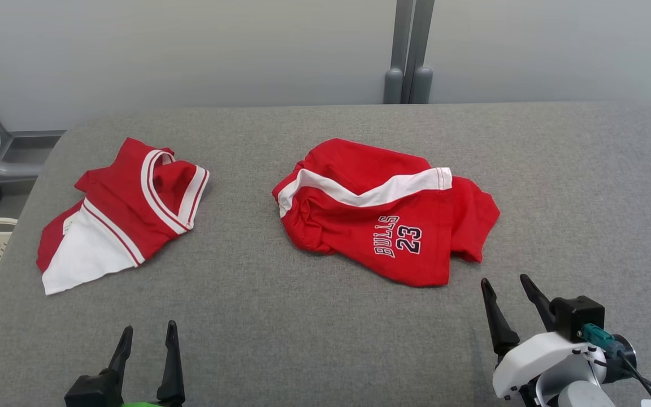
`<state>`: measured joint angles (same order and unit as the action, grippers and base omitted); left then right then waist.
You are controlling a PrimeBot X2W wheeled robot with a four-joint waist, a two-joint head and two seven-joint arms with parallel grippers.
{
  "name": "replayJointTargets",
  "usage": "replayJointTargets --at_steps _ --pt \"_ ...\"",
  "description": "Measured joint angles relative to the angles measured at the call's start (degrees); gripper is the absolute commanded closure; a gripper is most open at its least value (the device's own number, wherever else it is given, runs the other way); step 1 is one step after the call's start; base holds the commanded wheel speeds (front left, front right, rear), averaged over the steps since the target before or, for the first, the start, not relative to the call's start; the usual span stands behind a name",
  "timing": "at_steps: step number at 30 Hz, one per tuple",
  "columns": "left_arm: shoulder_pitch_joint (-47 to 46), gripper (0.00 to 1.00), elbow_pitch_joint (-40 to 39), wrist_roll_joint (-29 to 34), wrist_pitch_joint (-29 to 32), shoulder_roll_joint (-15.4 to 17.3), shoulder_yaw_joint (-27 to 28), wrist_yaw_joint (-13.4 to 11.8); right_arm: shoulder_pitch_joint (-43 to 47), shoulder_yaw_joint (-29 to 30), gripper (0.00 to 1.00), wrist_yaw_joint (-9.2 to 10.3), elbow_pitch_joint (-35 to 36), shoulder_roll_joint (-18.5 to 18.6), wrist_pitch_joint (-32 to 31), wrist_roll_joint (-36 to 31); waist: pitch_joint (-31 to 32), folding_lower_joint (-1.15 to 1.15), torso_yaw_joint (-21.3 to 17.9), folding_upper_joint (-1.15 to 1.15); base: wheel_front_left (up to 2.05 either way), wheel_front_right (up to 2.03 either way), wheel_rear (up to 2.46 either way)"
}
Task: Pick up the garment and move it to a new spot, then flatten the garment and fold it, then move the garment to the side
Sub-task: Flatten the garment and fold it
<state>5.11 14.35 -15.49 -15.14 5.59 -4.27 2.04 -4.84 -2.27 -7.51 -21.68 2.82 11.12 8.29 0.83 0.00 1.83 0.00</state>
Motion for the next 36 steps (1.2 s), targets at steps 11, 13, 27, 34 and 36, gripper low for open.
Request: replayJointTargets --at_steps 11,13,27,34,36 --pt "-1.08 0.0 2.59 0.55 0.0 -0.88 0.29 1.01 -1.03 -0.32 0.0 0.0 0.87 0.0 -1.93 0.05 -0.59 0.0 -0.84 0.0 0.0 0.0 0.0" --pt "-2.38 0.0 3.48 0.45 0.19 -0.97 -0.23 1.53 -2.55 -0.76 0.0 0.0 1.2 0.03 -4.88 -0.03 -1.03 0.0 -0.99 0.0 0.0 0.0 0.0" --pt "-25.93 0.0 13.6 -6.76 22.69 -0.32 -3.18 4.19 -25.18 -4.68 0.0 -0.02 0.25 3.21 -34.38 -1.11 -8.42 0.0 -1.61 0.0 0.0 0.0 0.0" --pt "-36.18 0.0 18.17 -10.89 26.31 -1.18 -4.19 4.95 -33.78 -6.53 0.0 -0.01 -2.23 6.05 -38.43 2.27 -12.91 0.0 -1.63 0.0 0.0 0.0 0.0" --pt "-38.06 0.0 19.9 -11.84 27.18 -1.3 -4.98 5.02 -35.27 -7.34 0.0 -0.02 -3.24 6.25 -38.87 2.94 -14.01 0.0 -1.66 0.0 0.0 0.0 0.0"
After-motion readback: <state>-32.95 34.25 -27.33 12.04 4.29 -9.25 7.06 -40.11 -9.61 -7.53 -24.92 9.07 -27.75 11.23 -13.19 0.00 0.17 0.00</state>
